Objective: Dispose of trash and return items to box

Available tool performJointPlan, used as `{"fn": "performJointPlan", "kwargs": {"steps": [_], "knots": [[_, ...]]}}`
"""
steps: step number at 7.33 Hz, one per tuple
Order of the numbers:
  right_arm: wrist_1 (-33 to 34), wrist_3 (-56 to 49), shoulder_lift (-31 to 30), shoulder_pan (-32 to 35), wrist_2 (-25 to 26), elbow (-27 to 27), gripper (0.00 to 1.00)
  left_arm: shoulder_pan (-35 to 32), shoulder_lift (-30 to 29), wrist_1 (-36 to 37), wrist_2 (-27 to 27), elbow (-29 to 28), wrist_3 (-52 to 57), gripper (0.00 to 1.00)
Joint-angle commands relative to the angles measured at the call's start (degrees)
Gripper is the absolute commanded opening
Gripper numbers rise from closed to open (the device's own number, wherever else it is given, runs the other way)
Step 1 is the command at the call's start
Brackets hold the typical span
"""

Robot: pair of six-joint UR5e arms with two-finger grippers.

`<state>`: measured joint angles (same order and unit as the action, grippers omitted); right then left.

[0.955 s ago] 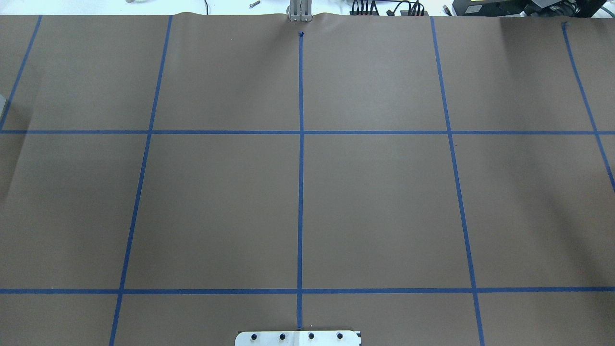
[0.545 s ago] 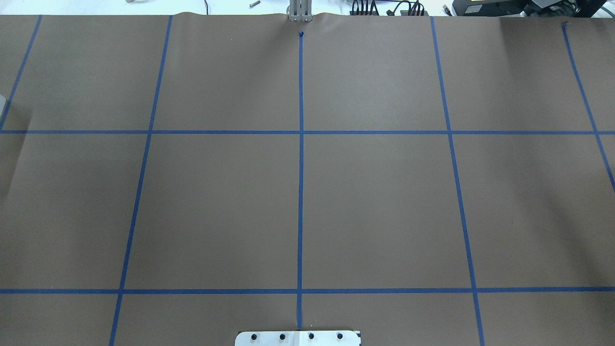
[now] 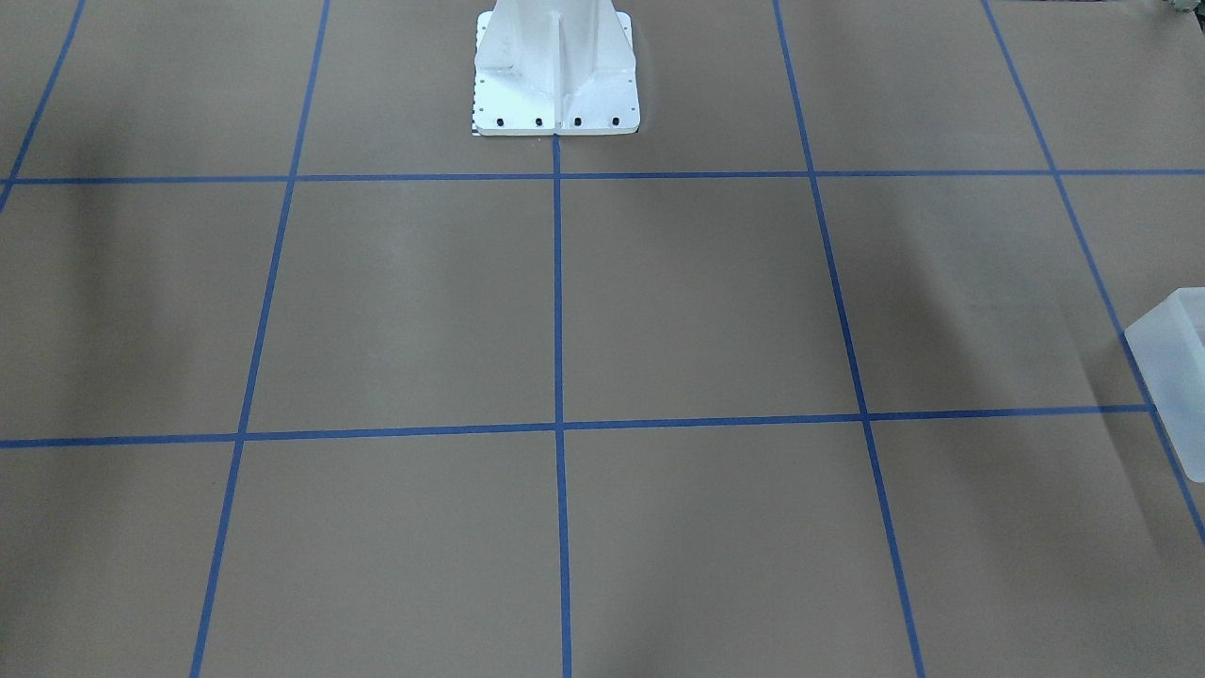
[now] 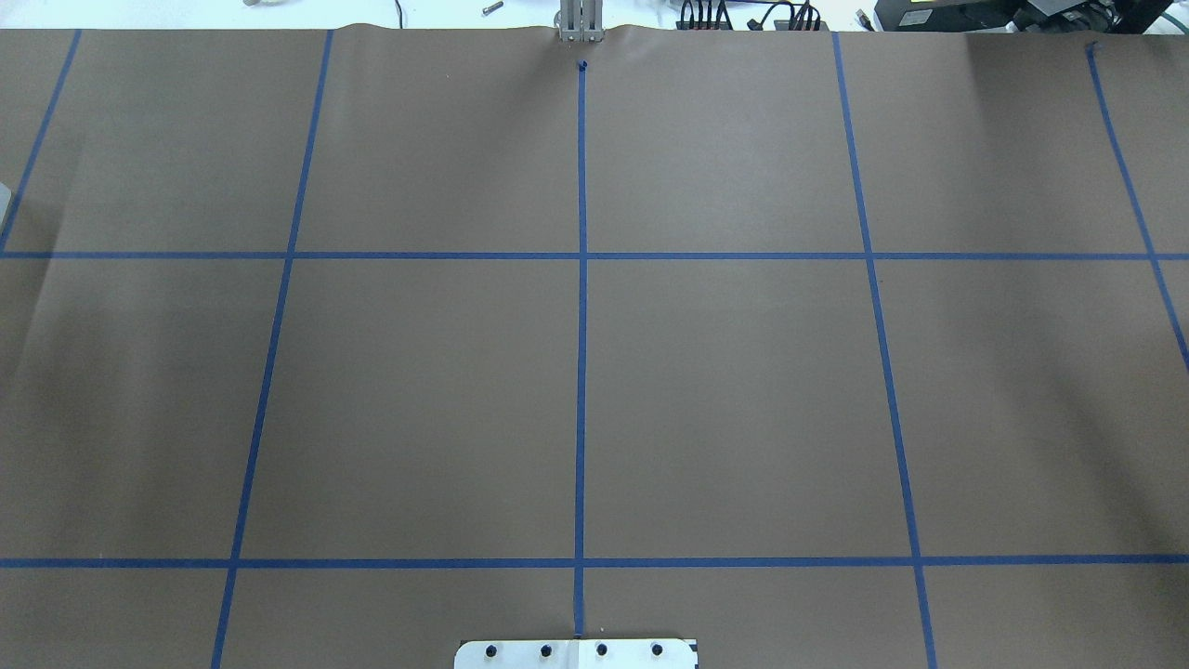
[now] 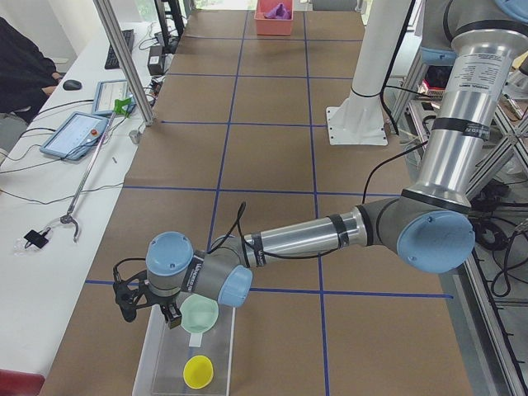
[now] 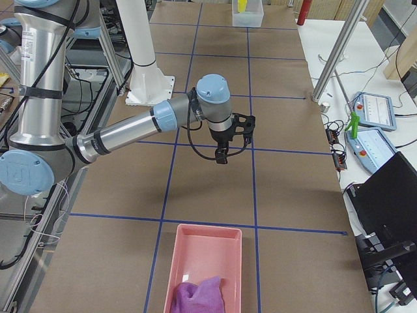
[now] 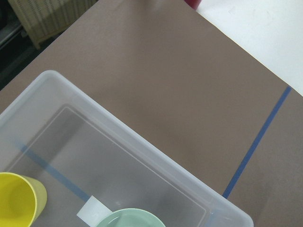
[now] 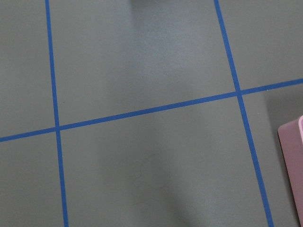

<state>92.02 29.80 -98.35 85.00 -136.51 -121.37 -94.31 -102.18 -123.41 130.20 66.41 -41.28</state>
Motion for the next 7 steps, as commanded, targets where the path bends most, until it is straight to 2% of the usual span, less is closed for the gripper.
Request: {"fn": "performJointPlan", "kwargs": {"steps": [1,2,3,5,6,7], "knots": [[0.0,-0.09,-1.75,-0.36,0.27,1.31,1.0,3.66,6.52,10.74,-7.73,16.2,10.56,0.98],[-0.09,-0.96,-3.06,-0.36,1.67,2.1,1.0,4.65,9.08,20.56,-10.72,26.04,13.39,0.98],[-0.09,-1.14,-4.12,-0.36,2.81,2.54,1.0,5.53,10.93,27.71,-10.58,33.18,16.64,0.98],[-0.18,-11.02,-6.58,-0.18,3.62,4.73,1.0,5.54,16.64,27.96,-5.87,37.81,26.74,0.99],[-0.78,-16.82,-7.64,0.17,3.7,6.4,1.0,5.45,19.28,27.52,0.26,38.43,26.95,0.98],[-0.62,-19.92,-7.73,1.74,3.18,7.72,1.0,5.36,20.87,25.52,2.15,38.7,26.69,0.98]]}}
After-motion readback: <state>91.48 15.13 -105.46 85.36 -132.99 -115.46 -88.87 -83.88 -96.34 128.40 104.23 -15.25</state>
